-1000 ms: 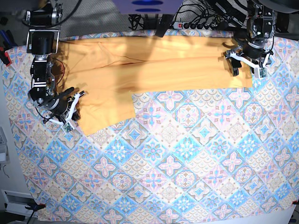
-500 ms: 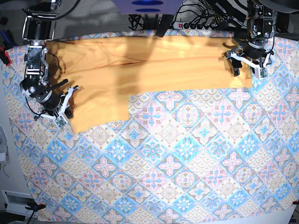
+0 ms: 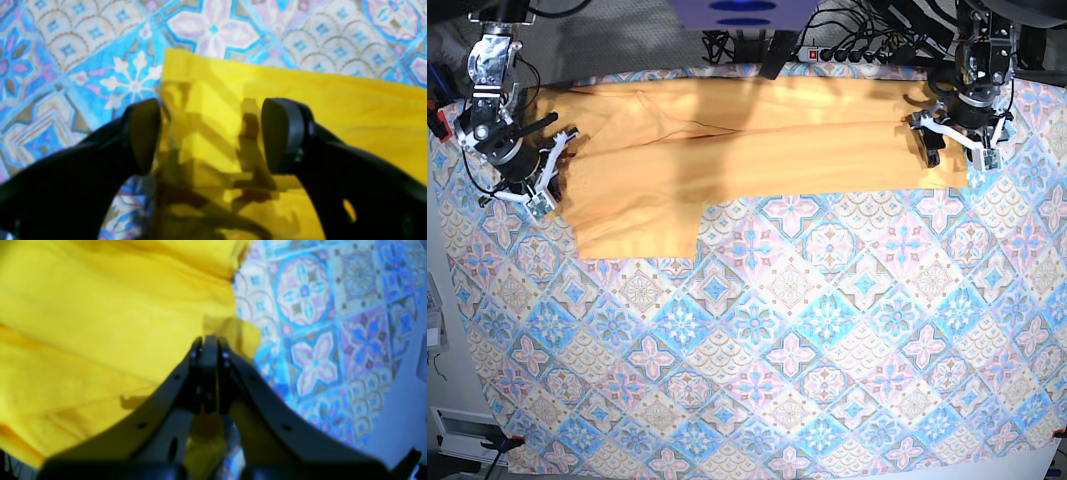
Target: Fold the T-shirt properly
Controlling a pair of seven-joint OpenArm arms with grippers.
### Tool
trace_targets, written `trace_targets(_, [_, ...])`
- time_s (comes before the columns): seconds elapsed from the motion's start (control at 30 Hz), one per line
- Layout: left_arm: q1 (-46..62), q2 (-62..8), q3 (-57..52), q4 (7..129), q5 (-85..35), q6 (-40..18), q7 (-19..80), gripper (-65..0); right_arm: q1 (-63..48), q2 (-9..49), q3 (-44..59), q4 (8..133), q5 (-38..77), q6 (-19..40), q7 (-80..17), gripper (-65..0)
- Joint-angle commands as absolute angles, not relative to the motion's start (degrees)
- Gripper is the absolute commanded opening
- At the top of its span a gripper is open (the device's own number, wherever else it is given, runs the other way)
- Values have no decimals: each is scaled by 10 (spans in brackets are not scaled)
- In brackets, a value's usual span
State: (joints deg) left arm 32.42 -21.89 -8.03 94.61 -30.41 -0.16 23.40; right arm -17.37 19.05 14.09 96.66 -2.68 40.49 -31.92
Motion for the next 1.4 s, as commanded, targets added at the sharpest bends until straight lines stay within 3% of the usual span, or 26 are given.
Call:
trace_targets(0.0, [322, -225, -83, 954, -304, -2, 223, -183, -152, 199, 147, 968, -22, 400, -306, -638])
trace_targets(0.3, [321, -225, -82, 953, -303, -2, 223, -183, -18, 182, 147, 865, -22, 400, -311, -413])
trace_targets(0.43, [321, -225, -82, 953, -303, -2, 223, -183, 12, 185, 137, 815, 1, 400, -311, -353])
trace_targets(0.7, [320, -225, -82, 952, -303, -2, 223, -183, 43, 186, 136, 764, 91, 400, -343, -350])
trace_targets(1.37, [320, -218, -83, 952, -302, -2, 223, -183, 65, 182, 131, 669, 94, 400, -347, -351])
